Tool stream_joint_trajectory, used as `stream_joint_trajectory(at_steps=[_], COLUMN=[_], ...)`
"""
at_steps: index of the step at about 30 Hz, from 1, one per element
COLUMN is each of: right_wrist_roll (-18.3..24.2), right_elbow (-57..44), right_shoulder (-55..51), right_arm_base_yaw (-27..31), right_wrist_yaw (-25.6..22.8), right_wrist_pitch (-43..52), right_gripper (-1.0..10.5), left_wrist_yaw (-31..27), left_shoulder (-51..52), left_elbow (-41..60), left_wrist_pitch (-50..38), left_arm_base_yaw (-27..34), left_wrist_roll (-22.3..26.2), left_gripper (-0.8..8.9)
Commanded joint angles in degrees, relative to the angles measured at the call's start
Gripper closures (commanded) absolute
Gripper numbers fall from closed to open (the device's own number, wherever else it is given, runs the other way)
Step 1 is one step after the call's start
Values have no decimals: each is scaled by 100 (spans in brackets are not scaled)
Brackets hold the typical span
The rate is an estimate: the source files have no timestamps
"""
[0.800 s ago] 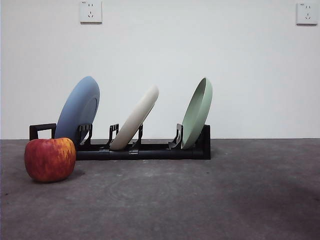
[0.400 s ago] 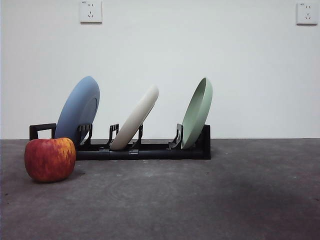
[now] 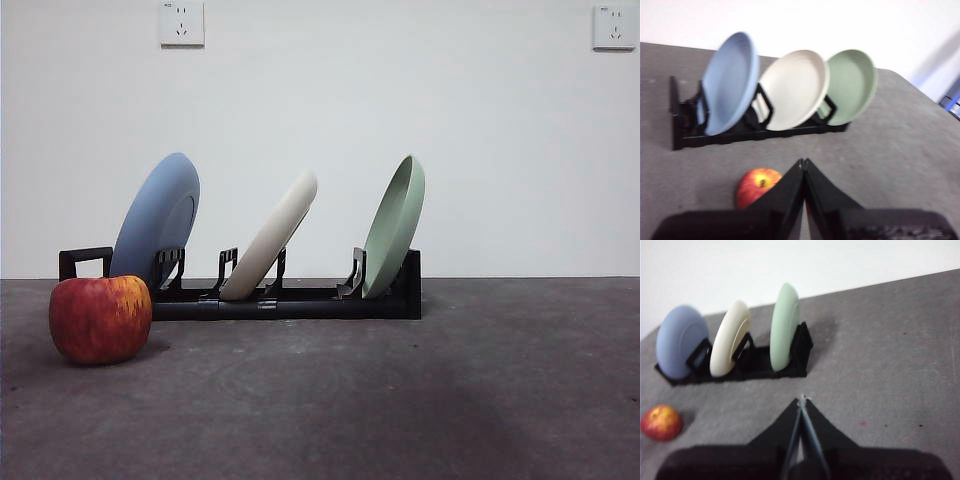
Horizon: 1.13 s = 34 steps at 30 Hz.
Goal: Take the yellow plate from the plate rack,put the plate on the table,take the apple from the table,put the apple in the plate
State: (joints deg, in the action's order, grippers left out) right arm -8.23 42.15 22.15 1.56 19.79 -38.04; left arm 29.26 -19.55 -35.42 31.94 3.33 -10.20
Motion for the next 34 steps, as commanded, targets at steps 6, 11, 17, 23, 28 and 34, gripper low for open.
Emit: stream_joint_trajectory(at_steps=[6, 11, 17, 23, 28, 34], right_wrist_roll=[1064, 1172, 1259, 1272, 1274, 1274], right_elbow=[1515, 1939, 1974, 1980, 2009, 2009], right_shoulder=[940, 1252, 1338, 1405, 1443, 1506], right_arm_base_yaw=[-4, -9, -9, -9, -9, -9], right_wrist_yaw=[505, 560, 990, 1088, 1091, 1091], right_wrist_pitch=[-1263, -1626, -1598, -1613, -1692, -1733], right_gripper=[958, 957, 931, 450, 378, 378], left_wrist_yaw=[273, 271, 275, 560, 791, 892], left_shoulder=[-778, -1054, -1272, -1427, -1547, -1781], left_elbow=[-1349, -1838, -2116, -2138, -2138, -2138], left_wrist_pitch=[968, 1292, 1558, 1558, 1552, 1429], left_arm_base_yaw=[-15, -144, -280, -323, -326, -330], left_wrist_roll=[601, 708, 791, 782, 787, 791], left_gripper=[819, 820, 813, 383, 185, 186])
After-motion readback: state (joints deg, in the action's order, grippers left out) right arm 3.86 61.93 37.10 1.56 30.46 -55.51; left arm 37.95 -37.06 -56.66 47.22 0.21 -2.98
